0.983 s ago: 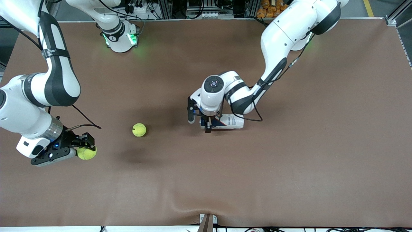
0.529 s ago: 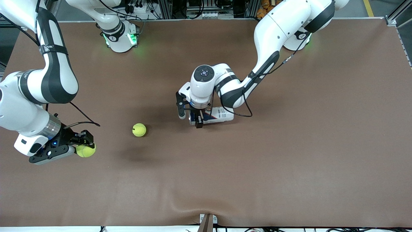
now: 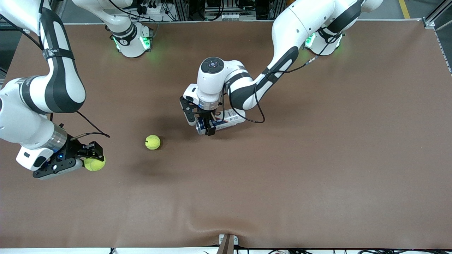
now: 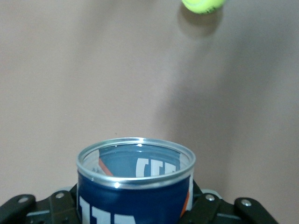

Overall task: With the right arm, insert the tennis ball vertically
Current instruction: 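Carry the upright can toward the table center with the left gripper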

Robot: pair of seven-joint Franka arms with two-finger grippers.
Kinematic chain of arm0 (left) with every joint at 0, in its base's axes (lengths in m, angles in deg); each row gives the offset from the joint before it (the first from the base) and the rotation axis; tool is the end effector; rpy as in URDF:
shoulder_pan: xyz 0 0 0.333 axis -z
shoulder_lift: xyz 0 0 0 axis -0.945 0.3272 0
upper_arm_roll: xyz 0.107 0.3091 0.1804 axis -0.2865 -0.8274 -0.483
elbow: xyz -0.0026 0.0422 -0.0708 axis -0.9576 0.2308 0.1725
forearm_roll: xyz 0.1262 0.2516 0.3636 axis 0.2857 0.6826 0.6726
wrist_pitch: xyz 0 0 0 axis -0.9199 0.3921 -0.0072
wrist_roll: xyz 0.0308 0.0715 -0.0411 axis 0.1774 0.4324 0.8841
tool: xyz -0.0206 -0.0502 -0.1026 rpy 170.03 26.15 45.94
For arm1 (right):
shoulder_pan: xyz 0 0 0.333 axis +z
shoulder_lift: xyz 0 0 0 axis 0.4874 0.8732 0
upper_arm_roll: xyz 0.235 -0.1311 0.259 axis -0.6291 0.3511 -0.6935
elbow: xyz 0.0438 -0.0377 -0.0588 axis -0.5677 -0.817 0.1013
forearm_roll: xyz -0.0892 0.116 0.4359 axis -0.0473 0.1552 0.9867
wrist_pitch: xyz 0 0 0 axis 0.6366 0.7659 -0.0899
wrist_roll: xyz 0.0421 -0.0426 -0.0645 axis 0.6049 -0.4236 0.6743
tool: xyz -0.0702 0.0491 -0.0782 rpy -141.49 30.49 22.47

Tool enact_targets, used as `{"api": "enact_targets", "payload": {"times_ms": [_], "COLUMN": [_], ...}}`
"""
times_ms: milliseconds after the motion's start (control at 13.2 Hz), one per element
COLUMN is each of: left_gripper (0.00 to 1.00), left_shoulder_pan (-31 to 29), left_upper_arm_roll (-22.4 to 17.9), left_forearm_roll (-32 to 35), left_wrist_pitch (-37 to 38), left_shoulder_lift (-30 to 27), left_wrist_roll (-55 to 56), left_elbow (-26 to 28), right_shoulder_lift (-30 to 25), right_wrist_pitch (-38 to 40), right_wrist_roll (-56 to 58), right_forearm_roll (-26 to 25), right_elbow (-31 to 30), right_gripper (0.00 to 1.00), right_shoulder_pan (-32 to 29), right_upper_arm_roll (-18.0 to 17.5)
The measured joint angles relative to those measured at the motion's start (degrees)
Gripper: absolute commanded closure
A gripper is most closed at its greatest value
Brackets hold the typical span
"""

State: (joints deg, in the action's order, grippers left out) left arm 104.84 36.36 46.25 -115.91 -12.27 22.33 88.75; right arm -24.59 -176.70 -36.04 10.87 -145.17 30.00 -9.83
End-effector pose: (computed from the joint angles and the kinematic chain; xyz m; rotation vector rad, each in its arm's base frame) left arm 0.5434 -0.6821 0.2820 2.5949 -1.6449 0.4991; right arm 0.7637 0.0370 0.4430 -3.0150 -0.4565 -0.2312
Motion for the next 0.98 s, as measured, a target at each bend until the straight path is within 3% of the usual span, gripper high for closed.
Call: {"api": "enact_targets", "payload": {"times_ms": [529, 983], "left_gripper": [0.26, 0.26], "left_shoulder_pan": [1.25, 3.25], "left_upper_arm_roll": [-0.04, -0.17], "left_forearm_roll": [9.05, 21.21], "left_wrist_pitch": [-0.20, -0.19], "left_shoulder_lift": [-2.88, -3.29], "left_wrist_roll": [18.18, 37.01], "left_elbow": [-1.14, -1.14], "right_shoulder_lift": [0.00, 0.00], "right_wrist_pitch": [0.08, 0.10], "right_wrist_roll": [0.00, 0.00], "right_forearm_roll": [0.00, 0.00], "right_elbow": [0.00, 0.00], "right_gripper": [0.89, 0.89], "right_shoulder_pan": [0.00, 0.00], "right_upper_arm_roll": [0.00, 0.00]}}
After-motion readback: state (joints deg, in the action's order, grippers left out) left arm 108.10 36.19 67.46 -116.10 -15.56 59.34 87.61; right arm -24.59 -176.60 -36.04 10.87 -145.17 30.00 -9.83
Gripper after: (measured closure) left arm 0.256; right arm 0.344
